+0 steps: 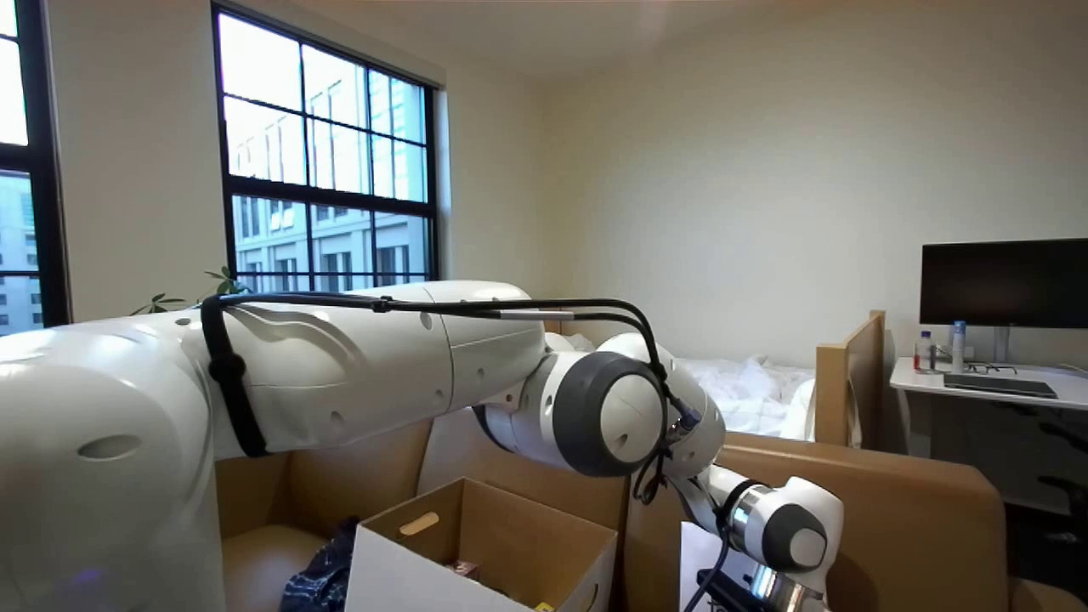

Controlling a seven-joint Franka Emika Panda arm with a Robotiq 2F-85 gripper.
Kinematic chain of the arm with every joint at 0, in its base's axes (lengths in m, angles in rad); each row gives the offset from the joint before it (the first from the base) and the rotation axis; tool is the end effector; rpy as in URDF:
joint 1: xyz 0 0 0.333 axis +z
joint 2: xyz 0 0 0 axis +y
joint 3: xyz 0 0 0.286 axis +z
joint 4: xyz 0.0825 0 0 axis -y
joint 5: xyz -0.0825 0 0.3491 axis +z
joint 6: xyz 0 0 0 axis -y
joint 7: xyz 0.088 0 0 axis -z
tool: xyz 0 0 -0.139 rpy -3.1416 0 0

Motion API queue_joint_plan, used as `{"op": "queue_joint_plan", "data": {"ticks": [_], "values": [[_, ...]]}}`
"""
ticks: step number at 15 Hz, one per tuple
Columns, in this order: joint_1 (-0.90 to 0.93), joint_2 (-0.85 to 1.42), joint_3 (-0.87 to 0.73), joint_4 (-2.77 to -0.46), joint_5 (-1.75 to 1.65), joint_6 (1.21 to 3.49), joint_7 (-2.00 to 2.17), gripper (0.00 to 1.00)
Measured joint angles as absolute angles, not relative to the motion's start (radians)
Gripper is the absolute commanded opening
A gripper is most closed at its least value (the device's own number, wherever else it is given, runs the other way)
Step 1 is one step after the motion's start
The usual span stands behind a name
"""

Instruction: Move the black shirt to the box

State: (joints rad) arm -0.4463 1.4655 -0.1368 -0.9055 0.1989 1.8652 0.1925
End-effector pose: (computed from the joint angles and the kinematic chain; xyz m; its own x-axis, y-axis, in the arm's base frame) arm 0.5285 -0.3005 -0.0733 0.6038 -0.6459 -0.4673 -0.6954 -0.7133 0.0875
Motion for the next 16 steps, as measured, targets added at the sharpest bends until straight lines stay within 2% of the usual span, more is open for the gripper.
{"op": "queue_joint_plan", "data": {"ticks": [6,16], "values": [[-0.457,1.375,-0.148,-0.931,0.199,1.735,0.186,0.04],[-0.427,0.964,-0.218,-1.298,0.133,1.828,0.119,0.04]]}}
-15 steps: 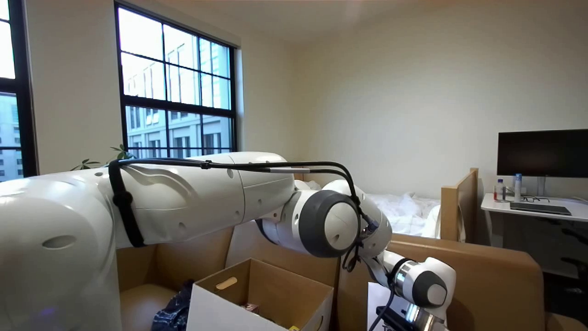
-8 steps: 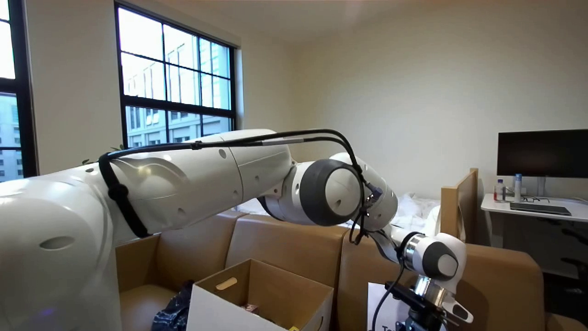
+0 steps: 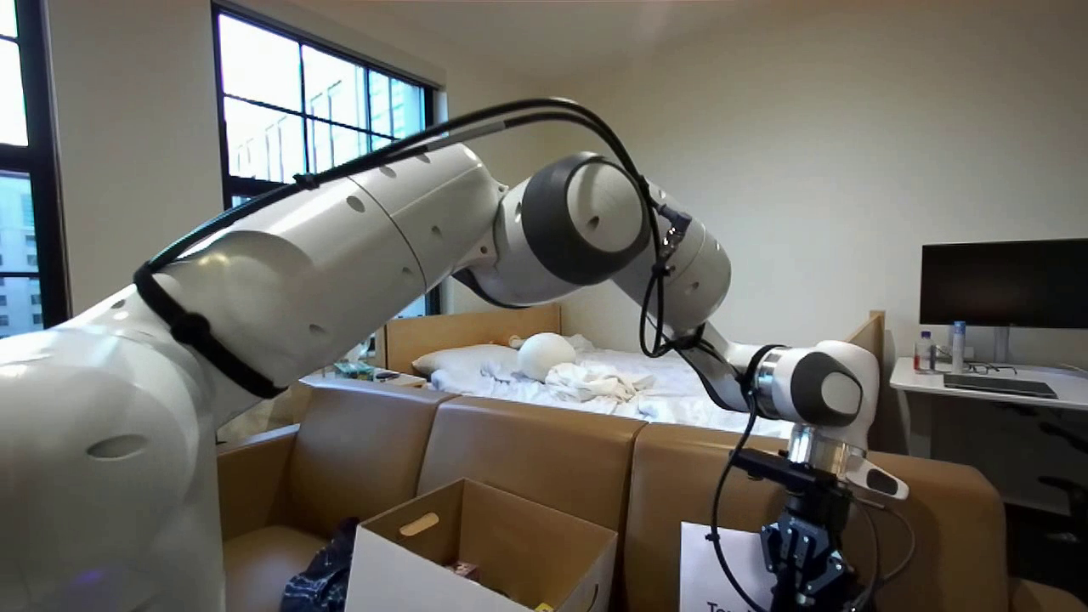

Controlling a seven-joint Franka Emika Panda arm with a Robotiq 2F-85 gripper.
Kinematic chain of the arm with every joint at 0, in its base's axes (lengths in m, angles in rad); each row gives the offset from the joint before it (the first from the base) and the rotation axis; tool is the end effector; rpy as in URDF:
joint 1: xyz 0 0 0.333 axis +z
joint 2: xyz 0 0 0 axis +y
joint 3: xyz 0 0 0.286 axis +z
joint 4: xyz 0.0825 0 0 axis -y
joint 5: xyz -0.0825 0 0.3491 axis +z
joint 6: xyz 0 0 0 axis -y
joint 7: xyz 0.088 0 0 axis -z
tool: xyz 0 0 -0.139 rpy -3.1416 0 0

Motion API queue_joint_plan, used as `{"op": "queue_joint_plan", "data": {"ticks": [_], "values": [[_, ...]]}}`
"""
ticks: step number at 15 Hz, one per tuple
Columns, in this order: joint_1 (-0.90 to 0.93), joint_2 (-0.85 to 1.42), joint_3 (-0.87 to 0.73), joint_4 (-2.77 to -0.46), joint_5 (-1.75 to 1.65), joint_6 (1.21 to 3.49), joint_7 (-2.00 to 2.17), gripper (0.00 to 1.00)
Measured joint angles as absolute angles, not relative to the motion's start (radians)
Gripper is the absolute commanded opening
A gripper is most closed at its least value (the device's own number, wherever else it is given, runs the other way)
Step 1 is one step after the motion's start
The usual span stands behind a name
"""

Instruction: Move the black shirt to the box

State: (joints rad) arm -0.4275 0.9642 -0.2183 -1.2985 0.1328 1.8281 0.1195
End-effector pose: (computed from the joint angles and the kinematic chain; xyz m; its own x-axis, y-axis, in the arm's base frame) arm 0.5214 -0.3507 0.1146 0.6427 -0.6605 -0.3881 -0.6745 -0.7281 0.1223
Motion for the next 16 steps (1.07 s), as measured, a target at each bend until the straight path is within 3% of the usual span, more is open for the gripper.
{"op": "queue_joint_plan", "data": {"ticks": [7,16], "values": [[-0.391,0.697,-0.324,-1.579,-0.016,1.862,0.095,0.06],[-0.392,0.65,-0.329,-1.624,-0.013,1.906,0.08,0.04]]}}
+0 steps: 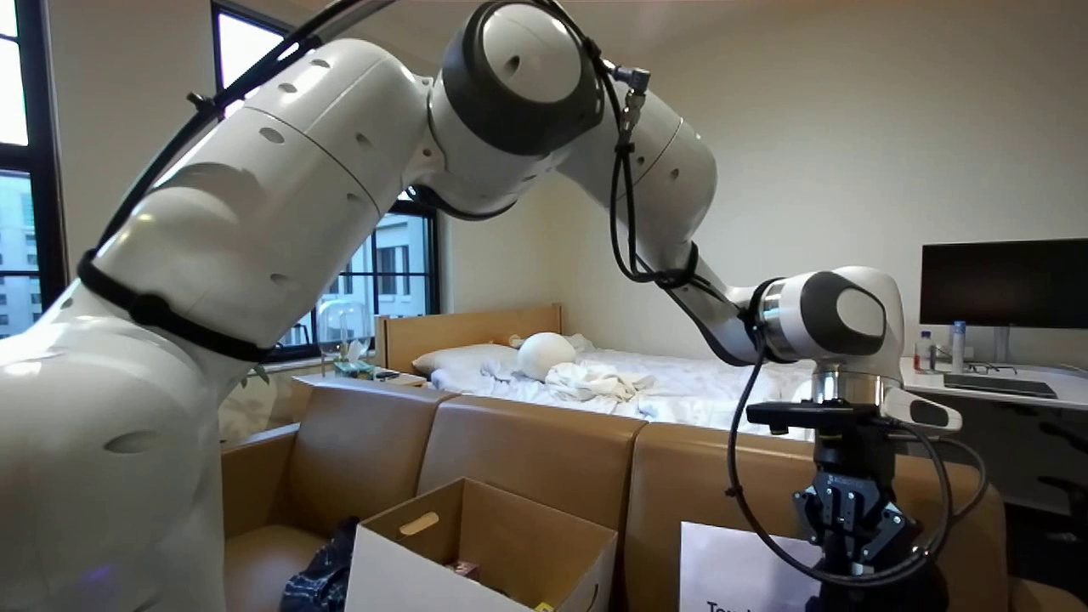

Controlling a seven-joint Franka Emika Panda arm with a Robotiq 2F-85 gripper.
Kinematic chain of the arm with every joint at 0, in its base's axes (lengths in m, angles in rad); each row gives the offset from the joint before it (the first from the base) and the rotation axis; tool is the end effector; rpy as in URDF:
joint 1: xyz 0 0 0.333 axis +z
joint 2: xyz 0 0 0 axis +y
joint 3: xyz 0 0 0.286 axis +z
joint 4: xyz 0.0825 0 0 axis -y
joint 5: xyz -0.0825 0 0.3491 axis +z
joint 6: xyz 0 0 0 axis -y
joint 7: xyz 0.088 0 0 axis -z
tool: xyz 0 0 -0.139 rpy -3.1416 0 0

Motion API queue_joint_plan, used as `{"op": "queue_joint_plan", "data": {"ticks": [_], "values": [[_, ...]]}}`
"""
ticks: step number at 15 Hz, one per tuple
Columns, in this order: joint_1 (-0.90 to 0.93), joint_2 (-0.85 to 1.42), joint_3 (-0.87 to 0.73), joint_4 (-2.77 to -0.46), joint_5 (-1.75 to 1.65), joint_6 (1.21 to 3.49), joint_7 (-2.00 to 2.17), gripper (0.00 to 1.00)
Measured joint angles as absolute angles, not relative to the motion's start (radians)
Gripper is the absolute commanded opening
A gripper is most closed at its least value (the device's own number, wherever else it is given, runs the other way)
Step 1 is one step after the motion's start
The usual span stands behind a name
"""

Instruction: Move the black shirt to the box

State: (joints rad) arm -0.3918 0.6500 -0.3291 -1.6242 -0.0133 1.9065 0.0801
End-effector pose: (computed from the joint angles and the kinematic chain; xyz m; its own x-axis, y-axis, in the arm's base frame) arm 0.4539 -0.3843 0.2049 0.6590 -0.6845 -0.3116 -0.6461 -0.7274 0.2314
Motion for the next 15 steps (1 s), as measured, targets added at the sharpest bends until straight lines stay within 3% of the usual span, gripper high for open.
{"op": "queue_joint_plan", "data": {"ticks": [8,15], "values": [[-0.378,0.274,-0.332,-1.922,-0.017,2.162,0.081,0.04],[-0.334,-0.1,-0.337,-2.134,-0.112,2.169,0.247,0.06]]}}
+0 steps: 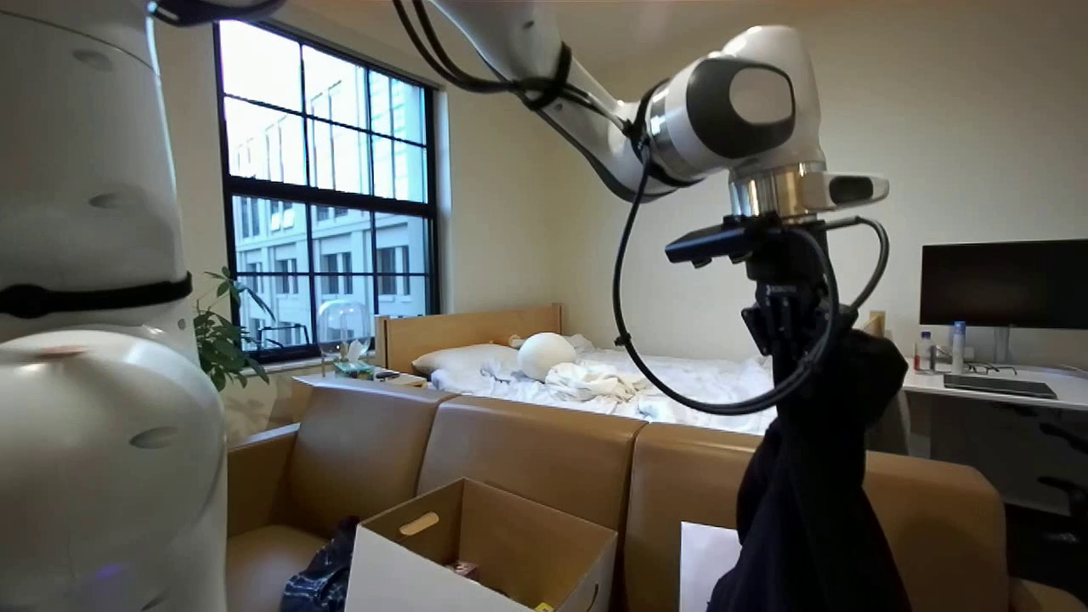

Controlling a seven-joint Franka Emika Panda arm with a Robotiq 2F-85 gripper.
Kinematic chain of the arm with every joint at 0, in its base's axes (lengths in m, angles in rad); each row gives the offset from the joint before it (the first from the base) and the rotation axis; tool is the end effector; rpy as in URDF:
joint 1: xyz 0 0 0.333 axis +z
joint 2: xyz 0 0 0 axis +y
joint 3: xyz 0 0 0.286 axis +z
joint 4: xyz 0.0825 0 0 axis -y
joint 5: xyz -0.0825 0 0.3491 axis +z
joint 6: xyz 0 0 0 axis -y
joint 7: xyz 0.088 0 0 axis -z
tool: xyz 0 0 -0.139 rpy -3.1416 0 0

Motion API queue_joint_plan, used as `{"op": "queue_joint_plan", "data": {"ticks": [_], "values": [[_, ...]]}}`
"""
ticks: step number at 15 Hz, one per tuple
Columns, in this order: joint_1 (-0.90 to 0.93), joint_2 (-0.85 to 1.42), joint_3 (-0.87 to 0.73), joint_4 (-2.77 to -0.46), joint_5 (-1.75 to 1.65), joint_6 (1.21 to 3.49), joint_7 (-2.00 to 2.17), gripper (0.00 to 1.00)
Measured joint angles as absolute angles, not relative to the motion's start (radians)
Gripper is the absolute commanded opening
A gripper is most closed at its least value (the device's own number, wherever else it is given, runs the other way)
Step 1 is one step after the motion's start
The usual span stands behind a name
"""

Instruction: Move the black shirt to the box

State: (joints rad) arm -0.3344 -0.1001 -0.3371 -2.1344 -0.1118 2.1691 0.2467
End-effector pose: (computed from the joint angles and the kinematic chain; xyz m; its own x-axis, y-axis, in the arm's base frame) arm 0.3929 -0.3240 0.4148 0.6464 -0.7500 0.1401 -0.7601 -0.6489 0.0334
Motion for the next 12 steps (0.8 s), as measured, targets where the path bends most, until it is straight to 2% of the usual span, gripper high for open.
{"op": "queue_joint_plan", "data": {"ticks": [4,12], "values": [[-0.335,-0.259,-0.319,-2.204,-0.171,2.111,0.295,0.06],[-0.339,-0.305,-0.292,-2.198,-0.279,2.14,0.29,0.04]]}}
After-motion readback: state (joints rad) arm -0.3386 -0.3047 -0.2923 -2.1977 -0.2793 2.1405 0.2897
